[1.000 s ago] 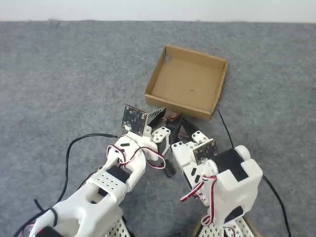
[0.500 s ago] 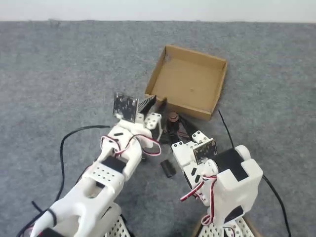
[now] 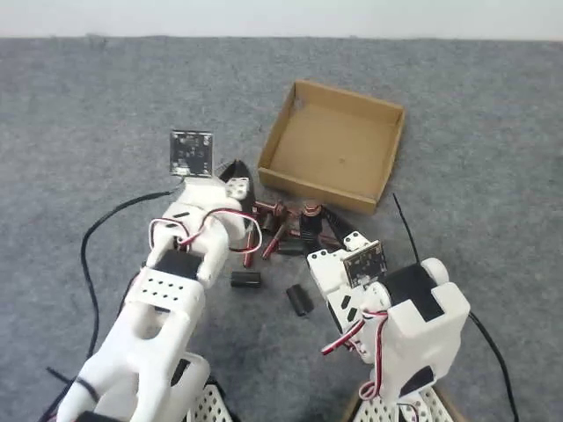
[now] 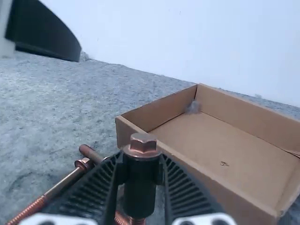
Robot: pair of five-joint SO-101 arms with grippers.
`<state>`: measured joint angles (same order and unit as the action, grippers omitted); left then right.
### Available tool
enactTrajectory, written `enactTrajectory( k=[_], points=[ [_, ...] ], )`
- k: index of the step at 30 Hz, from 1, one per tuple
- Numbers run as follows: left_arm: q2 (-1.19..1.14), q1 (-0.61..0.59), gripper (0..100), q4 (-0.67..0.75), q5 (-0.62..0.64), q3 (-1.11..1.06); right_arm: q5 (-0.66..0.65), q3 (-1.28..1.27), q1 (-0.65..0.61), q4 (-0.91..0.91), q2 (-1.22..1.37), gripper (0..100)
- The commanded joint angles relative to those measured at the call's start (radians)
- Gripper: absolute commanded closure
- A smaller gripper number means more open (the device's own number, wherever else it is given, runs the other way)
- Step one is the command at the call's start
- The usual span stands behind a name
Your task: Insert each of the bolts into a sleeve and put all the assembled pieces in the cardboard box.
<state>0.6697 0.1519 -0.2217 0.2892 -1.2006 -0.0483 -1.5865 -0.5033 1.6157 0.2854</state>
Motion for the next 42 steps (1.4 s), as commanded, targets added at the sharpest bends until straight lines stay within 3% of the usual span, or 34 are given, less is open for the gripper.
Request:
enactTrajectory(
  k=[1,15,22,28,31,37,42],
  points=[
    [-0.008,-0.046,98,-0.054,-0.002,0.059,-0.017,0.041,0.013,0.001,-0.047,99.2],
    [-0.005,-0.186,99,-0.199,-0.011,-0.015,-0.021,0.043,0.041,0.001,-0.054,99.2],
    [-0.003,-0.193,99,-0.203,-0.195,-0.114,-0.023,0.043,0.070,0.007,-0.056,99.2],
    [-0.003,-0.324,99,-0.209,-0.207,-0.122,-0.023,0.043,0.070,0.007,-0.056,99.2],
    [0.012,-0.331,99,-0.287,-0.210,-0.102,-0.023,0.043,0.070,0.007,-0.056,99.2],
    [0.226,-0.339,99,-0.589,-0.213,-0.131,-0.023,0.058,0.071,0.001,-0.056,99.2],
    [0.470,-0.339,99,-0.640,-0.213,-0.282,-0.023,0.058,0.073,0.001,-0.056,99.2]
  ],
)
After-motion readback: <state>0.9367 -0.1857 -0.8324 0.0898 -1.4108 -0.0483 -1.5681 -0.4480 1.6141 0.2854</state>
